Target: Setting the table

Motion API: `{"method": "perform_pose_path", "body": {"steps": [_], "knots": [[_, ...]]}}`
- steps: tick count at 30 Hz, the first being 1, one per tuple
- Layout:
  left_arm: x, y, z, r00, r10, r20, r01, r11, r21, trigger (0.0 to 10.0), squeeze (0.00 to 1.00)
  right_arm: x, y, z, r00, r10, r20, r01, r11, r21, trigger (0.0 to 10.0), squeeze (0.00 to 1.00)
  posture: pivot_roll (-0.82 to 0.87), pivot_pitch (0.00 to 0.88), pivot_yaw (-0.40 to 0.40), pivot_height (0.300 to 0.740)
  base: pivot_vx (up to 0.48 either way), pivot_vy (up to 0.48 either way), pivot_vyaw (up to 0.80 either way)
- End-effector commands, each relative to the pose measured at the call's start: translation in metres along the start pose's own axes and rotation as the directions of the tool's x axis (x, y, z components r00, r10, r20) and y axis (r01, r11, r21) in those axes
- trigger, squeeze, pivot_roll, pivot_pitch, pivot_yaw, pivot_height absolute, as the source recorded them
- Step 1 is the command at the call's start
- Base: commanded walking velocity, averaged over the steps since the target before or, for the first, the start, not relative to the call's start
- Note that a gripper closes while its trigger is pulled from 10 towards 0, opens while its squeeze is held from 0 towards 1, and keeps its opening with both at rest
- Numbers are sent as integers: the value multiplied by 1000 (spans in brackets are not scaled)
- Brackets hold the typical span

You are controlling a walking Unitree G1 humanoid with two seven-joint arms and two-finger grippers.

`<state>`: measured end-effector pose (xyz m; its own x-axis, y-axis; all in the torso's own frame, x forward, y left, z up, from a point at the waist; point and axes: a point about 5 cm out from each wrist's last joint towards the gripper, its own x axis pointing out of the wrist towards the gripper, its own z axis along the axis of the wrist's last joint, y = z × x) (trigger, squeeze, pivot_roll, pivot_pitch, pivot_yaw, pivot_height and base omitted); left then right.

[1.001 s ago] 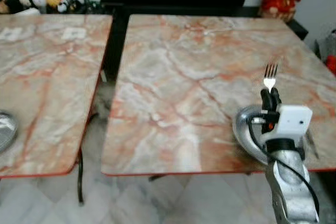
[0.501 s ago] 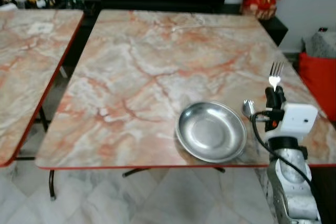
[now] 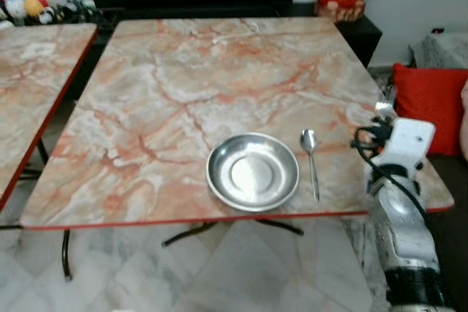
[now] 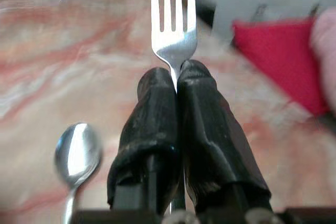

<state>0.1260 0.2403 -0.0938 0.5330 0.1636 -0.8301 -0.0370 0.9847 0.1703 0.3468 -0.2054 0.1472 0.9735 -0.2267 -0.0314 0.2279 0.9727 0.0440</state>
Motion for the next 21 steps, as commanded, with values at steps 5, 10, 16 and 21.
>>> {"method": "perform_pose_path", "body": {"steps": [5,10,16,21], "knots": [[-1,-2,-6,999,-14,-32,14,1000,10,10000,0,16,9,-15,989,17,-145,-17,1000,-1,10000,0,-29,118,9,740,0,0,0],[-1,-3,-6,999,-13,-31,13,1000,5,10000,0,24,9,-21,975,29,-220,-30,1000,-3,10000,0,-27,120,10,740,0,0,0],[-1,-2,-7,999,-13,-34,13,1000,9,10000,0,28,5,-25,971,5,-240,-7,1000,-8,10000,0,-24,122,12,740,0,0,0],[-2,-1,-8,999,-12,-36,12,1000,13,10000,0,30,5,-26,968,6,-251,-13,1000,-26,10000,0,-18,120,14,740,0,0,0]]}}
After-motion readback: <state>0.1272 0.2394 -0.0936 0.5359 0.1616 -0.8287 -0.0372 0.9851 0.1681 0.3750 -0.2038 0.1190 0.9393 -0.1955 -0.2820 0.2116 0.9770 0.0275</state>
